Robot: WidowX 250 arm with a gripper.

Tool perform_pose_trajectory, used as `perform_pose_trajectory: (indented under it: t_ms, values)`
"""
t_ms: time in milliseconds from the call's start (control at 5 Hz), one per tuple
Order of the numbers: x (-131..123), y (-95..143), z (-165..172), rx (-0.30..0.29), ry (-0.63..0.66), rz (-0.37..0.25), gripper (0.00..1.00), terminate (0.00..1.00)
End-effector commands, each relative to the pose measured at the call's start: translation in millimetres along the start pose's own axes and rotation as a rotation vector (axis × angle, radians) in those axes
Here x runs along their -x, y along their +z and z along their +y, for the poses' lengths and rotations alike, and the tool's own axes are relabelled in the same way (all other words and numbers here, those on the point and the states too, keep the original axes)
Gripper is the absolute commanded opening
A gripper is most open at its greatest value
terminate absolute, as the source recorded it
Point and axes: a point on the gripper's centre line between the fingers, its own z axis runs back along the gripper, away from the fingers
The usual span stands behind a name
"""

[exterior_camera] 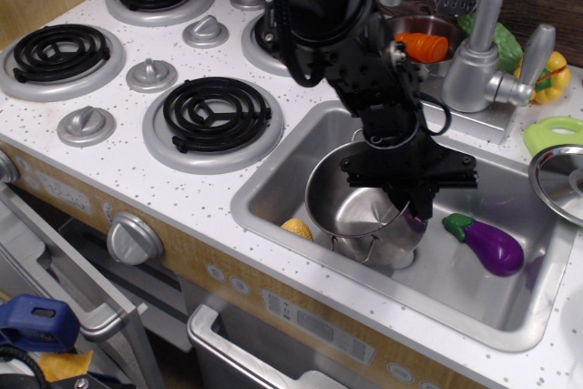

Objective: Flip pot upright in sink

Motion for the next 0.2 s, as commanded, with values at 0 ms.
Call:
perform_pose_trajectory:
  t_ms: [0]
  values:
    - [-13.9,17.0,-17.8,-0.026,-0.013,-0.013,0.00,1.00]
